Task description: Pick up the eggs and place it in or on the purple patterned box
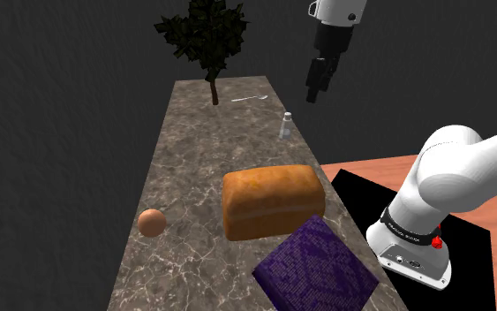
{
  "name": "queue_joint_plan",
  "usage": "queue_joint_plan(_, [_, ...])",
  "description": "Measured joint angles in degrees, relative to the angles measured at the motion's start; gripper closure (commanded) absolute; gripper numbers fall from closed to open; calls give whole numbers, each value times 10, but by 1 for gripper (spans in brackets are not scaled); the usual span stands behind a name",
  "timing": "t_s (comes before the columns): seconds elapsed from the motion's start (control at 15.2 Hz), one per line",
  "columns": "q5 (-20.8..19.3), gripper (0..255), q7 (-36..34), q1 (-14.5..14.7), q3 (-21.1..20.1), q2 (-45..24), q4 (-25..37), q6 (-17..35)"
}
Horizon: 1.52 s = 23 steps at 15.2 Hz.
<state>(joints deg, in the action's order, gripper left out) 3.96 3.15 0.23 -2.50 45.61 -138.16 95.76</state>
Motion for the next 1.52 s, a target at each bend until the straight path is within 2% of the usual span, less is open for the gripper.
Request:
queue_joint_plan(0.26, [16, 0, -16, 9, -16, -14, -10, 28])
queue_joint_plan(0.73, [71, 0, -71, 39, -79, -84, -36, 140])
queue_joint_plan(1.19, [104, 0, -119, 60, -137, -192, -16, 249])
queue_joint_plan(1.52, [109, 0, -160, 70, -180, -282, 16, 325])
